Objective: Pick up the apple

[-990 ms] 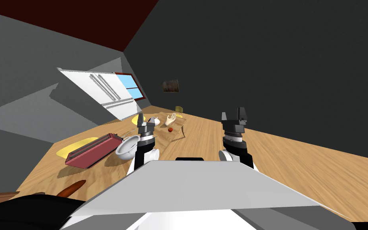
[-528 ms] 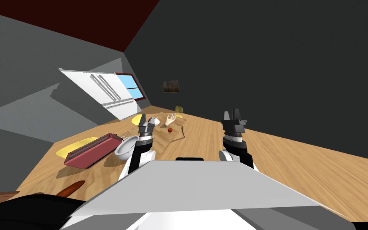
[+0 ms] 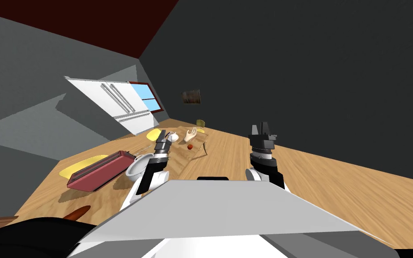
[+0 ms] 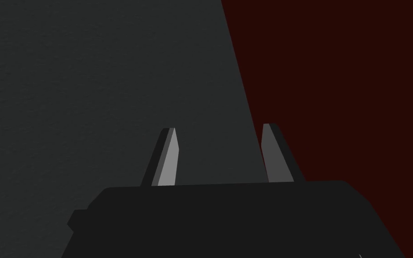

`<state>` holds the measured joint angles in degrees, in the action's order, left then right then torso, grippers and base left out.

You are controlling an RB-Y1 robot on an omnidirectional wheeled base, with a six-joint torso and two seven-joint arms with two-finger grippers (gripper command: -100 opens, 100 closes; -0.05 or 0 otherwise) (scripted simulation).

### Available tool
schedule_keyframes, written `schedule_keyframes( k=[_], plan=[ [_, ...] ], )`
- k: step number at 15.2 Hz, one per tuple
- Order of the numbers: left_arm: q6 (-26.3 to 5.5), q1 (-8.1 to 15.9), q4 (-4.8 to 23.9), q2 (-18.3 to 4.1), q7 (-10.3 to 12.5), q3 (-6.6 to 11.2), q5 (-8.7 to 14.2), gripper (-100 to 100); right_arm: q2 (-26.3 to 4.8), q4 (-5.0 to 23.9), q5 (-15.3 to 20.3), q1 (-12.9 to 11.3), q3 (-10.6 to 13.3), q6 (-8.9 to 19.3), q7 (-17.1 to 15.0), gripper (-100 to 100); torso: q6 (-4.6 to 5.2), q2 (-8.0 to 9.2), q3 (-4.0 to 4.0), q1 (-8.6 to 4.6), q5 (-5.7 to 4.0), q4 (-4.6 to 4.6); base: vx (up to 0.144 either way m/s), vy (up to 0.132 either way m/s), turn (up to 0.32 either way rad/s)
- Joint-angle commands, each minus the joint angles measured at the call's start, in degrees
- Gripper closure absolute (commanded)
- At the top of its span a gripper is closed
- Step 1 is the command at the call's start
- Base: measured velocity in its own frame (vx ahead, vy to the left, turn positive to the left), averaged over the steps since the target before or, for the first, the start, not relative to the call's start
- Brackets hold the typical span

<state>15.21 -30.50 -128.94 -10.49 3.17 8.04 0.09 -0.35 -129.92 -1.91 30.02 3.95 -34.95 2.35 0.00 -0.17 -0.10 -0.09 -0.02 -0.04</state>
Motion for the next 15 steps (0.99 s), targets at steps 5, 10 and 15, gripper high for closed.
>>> schedule_keyframes(
  k=[5, 10, 15],
  plan=[
    [-6.6, -0.5, 0.9, -2.2, -1.3, 2.4, 1.1, -100, 0.0, 0.0, 0.0, 0.0, 0.0, 0.0, 0.0, 0, 0.0, -0.02, -0.01, -0.02, 0.0, -0.01, 0.042, -0.028, -0.005],
    [-12.3, -1.4, 1.7, -3.4, -2.3, 4.57, 2.1, -100, 0.0, 0.0, 0.0, 0.0, 0.0, 0.0, 0.0, 0, 0.0, -0.03, -0.02, 0.0, 0.0, -0.01, 0.044, -0.025, -0.011],
    [-18.2, -2.4, 2.7, -4.2, -3.2, 6.84, 3.2, -100, 0.0, 0.0, 0.0, 0.0, 0.0, 0.0, 0.0, 0, 0.0, -0.09, -0.06, -0.01, 0.0, -0.02, 0.064, -0.028, -0.019]
  ],
)
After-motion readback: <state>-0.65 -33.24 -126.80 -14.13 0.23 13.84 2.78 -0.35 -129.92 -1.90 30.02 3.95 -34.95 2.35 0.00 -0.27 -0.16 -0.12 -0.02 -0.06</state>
